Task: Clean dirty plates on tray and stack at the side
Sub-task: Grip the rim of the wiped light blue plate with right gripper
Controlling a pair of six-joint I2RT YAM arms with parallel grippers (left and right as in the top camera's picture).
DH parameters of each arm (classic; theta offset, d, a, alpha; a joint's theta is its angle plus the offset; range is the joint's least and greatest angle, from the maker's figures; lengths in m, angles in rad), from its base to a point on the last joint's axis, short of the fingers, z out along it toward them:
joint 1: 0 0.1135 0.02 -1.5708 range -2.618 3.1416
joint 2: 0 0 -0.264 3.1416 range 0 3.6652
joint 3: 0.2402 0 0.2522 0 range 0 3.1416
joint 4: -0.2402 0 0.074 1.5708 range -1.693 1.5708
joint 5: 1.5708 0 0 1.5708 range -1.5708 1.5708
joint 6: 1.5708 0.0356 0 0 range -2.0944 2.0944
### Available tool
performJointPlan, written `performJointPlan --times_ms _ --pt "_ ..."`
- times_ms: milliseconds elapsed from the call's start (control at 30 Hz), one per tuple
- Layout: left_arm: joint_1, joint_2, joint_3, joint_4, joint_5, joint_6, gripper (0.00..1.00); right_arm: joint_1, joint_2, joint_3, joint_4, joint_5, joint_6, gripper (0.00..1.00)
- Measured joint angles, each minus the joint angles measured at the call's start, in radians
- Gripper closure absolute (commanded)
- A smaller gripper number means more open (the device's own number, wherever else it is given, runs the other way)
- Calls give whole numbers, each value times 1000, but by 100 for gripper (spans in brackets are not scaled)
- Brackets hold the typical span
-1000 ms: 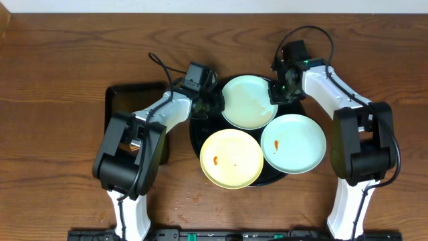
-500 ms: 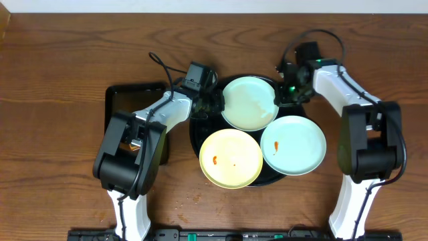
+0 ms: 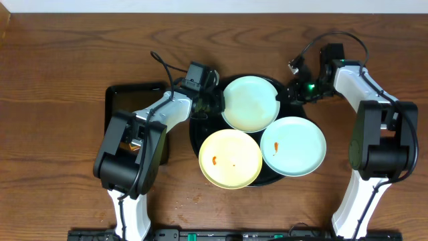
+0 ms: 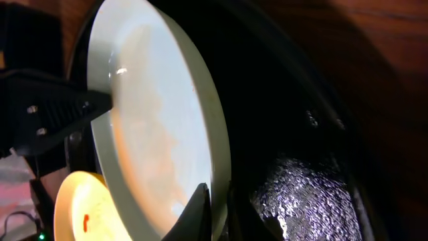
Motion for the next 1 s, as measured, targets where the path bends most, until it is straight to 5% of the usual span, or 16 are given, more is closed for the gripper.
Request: performJointPlan --times_ms 400,567,800,1000 --pt "0 2 0 8 1 0 93 37 0 0 -2 -18 -50 83" --pt "1 2 0 7 3 0 93 55 0 0 2 -10 -56 98" --pt "6 2 0 6 12 0 92 54 0 0 7 6 -27 99" --pt "2 -3 1 15 24 8 65 57 0 0 2 6 37 99"
